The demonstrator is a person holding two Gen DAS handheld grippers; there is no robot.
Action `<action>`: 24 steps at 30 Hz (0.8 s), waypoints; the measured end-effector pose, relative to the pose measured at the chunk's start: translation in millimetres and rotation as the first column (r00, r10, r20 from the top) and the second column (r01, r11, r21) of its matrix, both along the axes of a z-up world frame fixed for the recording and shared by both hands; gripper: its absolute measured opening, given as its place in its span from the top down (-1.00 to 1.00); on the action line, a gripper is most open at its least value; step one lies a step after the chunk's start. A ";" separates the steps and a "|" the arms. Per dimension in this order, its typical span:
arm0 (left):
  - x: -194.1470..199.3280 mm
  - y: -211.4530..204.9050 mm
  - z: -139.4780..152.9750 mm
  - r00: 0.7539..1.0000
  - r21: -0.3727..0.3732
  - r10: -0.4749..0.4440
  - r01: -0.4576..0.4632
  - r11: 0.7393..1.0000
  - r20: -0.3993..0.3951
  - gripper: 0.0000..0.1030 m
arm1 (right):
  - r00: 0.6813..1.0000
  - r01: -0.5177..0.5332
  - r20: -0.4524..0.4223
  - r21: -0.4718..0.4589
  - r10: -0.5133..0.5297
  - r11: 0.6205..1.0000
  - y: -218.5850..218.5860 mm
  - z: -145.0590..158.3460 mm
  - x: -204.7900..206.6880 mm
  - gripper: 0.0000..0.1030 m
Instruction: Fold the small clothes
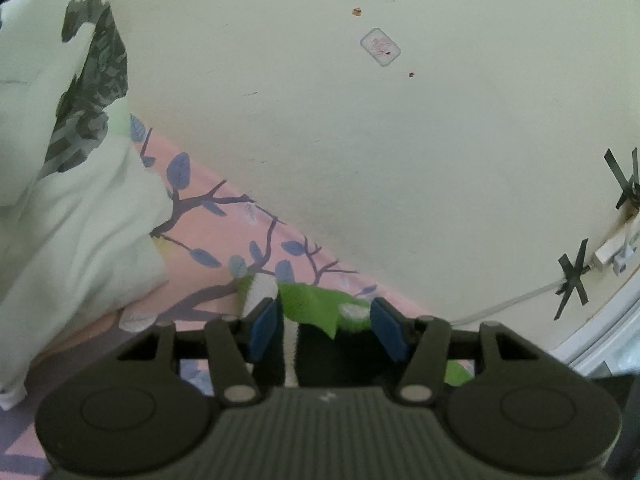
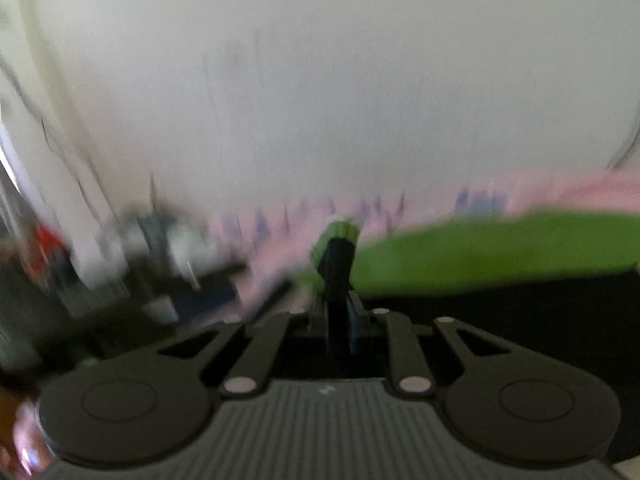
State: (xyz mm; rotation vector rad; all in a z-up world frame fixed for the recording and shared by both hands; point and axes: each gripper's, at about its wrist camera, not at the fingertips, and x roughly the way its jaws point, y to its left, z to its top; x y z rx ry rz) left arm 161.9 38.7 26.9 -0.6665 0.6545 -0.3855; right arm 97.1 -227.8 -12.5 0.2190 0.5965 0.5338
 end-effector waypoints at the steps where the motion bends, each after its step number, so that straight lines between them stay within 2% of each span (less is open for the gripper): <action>1: 0.6 -0.1 0.1 1.000 0.000 -0.003 0.003 1.000 0.000 -0.04 | 1.000 -0.020 0.019 -0.055 0.021 0.998 8.4 -4.7 -3.2 0.75; 2: 0.4 -0.4 0.8 1.000 0.001 -0.005 0.005 1.000 0.003 -0.08 | 0.996 -0.047 0.065 -0.134 0.056 0.990 18.6 -7.6 -9.6 0.73; 4: 0.6 -1.6 1.2 1.000 0.010 -0.010 0.010 1.000 0.010 -0.14 | 0.975 -0.147 0.122 -0.274 0.186 0.950 38.8 -8.7 -29.3 0.18; 6: -1.4 -2.3 -0.4 1.000 0.019 -0.015 0.015 1.000 0.011 -0.14 | 0.954 -0.230 0.119 -0.296 0.274 0.927 36.7 -9.3 -44.4 -0.10; 7: -2.4 -2.7 -0.3 1.000 0.024 -0.017 0.017 1.000 0.013 -0.15 | 0.943 -0.254 0.139 -0.294 0.304 0.922 31.6 -6.8 -55.7 0.08; 9: -2.5 -4.3 -0.8 1.000 0.031 -0.021 0.020 0.999 0.016 -0.15 | 0.937 -0.224 0.197 -0.296 0.289 0.929 11.6 2.4 -71.7 0.17; 11: -3.0 -6.0 -0.8 0.999 0.035 -0.029 0.028 0.999 0.017 -0.15 | 0.946 -0.137 0.257 -0.231 0.196 0.963 -22.1 18.1 -73.8 0.17; 13: -4.6 -8.5 0.3 0.999 0.039 -0.042 0.041 0.998 0.024 -0.15 | 0.956 0.013 0.290 -0.182 0.041 0.983 -61.8 29.8 -67.2 0.16; 15: -7.1 -13.3 3.0 0.998 0.063 -0.055 0.052 0.997 0.042 -0.15 | 0.949 0.188 0.285 -0.179 -0.132 0.966 -103.5 33.4 -56.0 0.11; 16: -8.2 -16.8 4.3 0.997 0.085 -0.061 0.057 0.995 0.050 -0.15 | 0.944 0.249 0.265 -0.180 -0.197 0.952 -119.7 32.3 -46.0 -0.03; 18: -8.7 -24.0 4.4 0.995 0.128 -0.079 0.072 0.989 0.053 -0.15 | 0.932 0.334 0.217 -0.197 -0.291 0.922 -147.3 23.1 -23.4 -0.12; 20: -7.3 -31.0 2.4 0.994 0.164 -0.100 0.091 0.982 0.047 -0.06 | 0.919 0.389 0.173 -0.243 -0.355 0.889 -160.5 10.5 -3.0 -0.12; 21: -6.4 -34.3 1.0 0.993 0.180 -0.112 0.103 0.978 0.042 -0.05 | 0.916 0.400 0.144 -0.261 -0.374 0.879 -165.1 2.8 5.1 -0.03; 22: -5.2 -38.3 -0.8 0.992 0.198 -0.123 0.113 0.974 0.037 -0.05 | 0.919 0.394 0.107 -0.278 -0.379 0.876 -168.6 -6.0 12.5 0.76; 23: -4.0 -43.2 -2.7 0.991 0.230 -0.130 0.120 0.966 0.028 -0.05 | 0.922 0.386 0.079 -0.297 -0.380 0.874 -169.7 -13.9 17.5 0.88; 24: -2.7 -48.1 -5.0 0.991 0.272 -0.132 0.124 0.954 0.014 -0.05 | 0.921 0.389 0.095 -0.287 -0.379 0.875 -175.2 -17.8 12.3 0.93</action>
